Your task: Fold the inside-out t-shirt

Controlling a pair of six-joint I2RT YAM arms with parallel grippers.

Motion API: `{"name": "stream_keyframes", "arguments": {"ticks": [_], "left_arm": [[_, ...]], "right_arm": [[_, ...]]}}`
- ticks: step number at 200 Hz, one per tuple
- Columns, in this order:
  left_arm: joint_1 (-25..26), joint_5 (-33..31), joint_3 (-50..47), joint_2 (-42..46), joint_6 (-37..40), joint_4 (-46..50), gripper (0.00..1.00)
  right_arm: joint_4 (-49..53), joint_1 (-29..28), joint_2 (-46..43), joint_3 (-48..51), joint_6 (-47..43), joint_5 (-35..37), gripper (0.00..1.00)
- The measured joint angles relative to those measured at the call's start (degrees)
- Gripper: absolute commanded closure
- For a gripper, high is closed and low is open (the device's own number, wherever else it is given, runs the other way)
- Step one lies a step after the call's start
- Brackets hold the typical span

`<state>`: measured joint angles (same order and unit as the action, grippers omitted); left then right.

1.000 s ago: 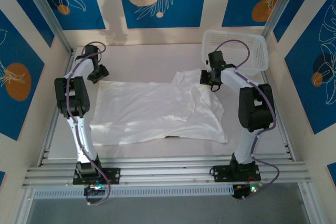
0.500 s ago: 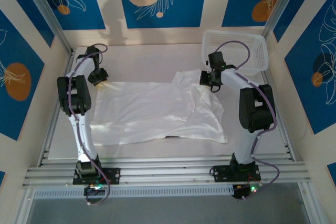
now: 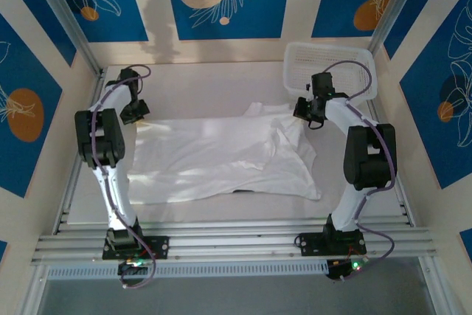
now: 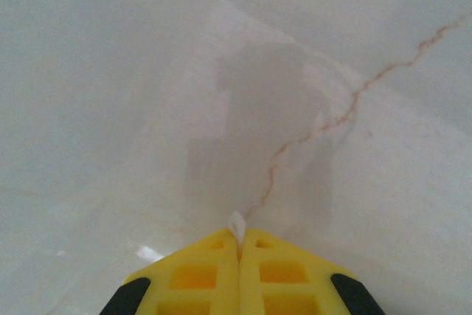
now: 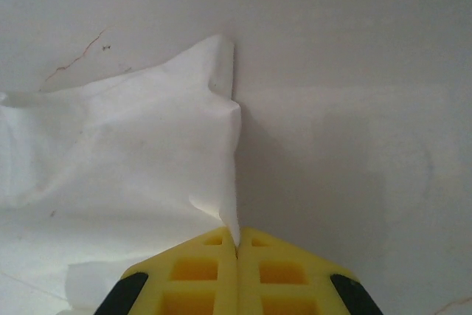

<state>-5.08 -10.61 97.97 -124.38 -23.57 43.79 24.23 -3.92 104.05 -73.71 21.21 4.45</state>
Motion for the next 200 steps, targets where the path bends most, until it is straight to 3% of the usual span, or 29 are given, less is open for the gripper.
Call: {"name": "stream_keyframes", "arguments": {"ticks": [61, 95, 122, 161, 200], "left_arm": [[0.00, 0.57, -10.86, 13.64, -2.16, -3.93, 1.00], [-0.02, 0.48, -26.69, 28.63, -7.04, -7.26, 1.00], [0.00, 0.39, -36.76, 34.97, -10.19, -9.11, 1.00], [0.00, 0.26, -40.57, 35.43, -10.58, -9.55, 1.00], [0.00, 0.13, -45.72, 46.42, -10.88, -11.93, 1.00]], "right_arm": [[0.79, -0.55, -4.70, 1.11, 0.76, -3.41, 1.00], [-5.55, 3.04, -17.49, 13.99, 6.32, -4.72, 1.00], [-7.19, 7.15, -17.55, 20.09, 9.42, -7.43, 1.00], [-7.06, 7.15, -16.79, 21.05, 11.28, -10.19, 1.00], [-8.85, 7.15, -27.67, 26.36, 15.17, -9.88, 1.00]]}}
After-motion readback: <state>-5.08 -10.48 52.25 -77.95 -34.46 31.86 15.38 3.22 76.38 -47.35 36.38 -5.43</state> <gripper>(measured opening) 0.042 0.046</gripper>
